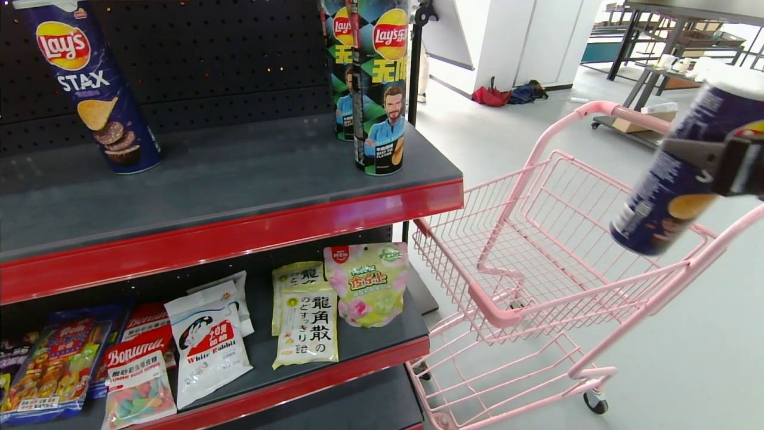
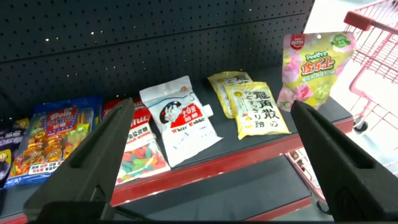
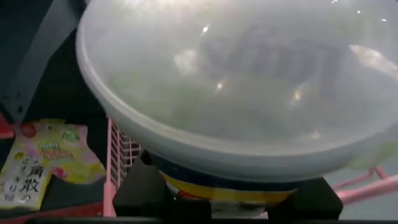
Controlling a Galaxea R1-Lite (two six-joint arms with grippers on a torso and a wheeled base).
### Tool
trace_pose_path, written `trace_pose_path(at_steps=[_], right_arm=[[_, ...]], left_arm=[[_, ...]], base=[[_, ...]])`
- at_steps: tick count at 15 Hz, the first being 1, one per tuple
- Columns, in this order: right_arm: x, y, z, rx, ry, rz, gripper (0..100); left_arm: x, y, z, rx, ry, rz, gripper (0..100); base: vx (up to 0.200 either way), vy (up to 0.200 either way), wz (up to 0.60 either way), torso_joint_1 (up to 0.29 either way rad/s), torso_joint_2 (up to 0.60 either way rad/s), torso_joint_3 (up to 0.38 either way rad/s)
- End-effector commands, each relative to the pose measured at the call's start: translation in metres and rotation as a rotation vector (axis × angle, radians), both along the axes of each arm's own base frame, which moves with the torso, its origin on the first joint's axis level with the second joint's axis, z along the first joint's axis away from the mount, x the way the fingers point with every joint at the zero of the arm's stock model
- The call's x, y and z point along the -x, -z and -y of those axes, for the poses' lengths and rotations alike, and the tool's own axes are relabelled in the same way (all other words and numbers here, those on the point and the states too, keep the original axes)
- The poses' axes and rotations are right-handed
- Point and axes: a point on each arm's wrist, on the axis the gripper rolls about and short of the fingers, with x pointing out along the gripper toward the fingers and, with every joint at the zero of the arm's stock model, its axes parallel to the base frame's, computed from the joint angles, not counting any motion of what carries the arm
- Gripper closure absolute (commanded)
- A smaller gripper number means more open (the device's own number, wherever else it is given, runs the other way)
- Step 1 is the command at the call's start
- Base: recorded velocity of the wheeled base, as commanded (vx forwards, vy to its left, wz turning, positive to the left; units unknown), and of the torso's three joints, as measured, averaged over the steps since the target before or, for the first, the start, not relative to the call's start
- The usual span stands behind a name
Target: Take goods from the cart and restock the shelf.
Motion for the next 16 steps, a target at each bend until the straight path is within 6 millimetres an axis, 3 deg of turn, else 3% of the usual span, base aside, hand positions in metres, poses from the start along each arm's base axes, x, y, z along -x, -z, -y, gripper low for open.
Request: trace_pose_path(at_steps=[1,3,5,9,16], right_arm=[[0.151,0.054,0.019,0.068,0.099,-0.053,100],[0.179,0.075,0.021,0.053,0.148,-0.116,100],[0.186,0.089,0.022,0.054,0.191,-0.129,100],[0.187,0.091,0.022,0.062,0.190,-0.127,100],[0.184,0.091,0.021,0.070,0.179,-0.145,100]], left_arm=[[0.000,0.000,0.000,0.000,0.000,-0.001,0],[0.000,0.000,0.000,0.000,0.000,-0.001,0],[0.000,0.000,0.000,0.000,0.000,-0.001,0],[0.000,0.000,0.000,0.000,0.000,-0.002,0],[0.000,0.000,0.000,0.000,0.000,-0.001,0]], base=[[0.000,0.000,0.00,0.000,0.00,0.000],[0.000,0.000,0.00,0.000,0.00,0.000],[0.000,0.000,0.00,0.000,0.00,0.000],[0.000,0.000,0.00,0.051,-0.20,-0.134],[0.000,0.000,0.00,0.173,-0.51,-0.346]])
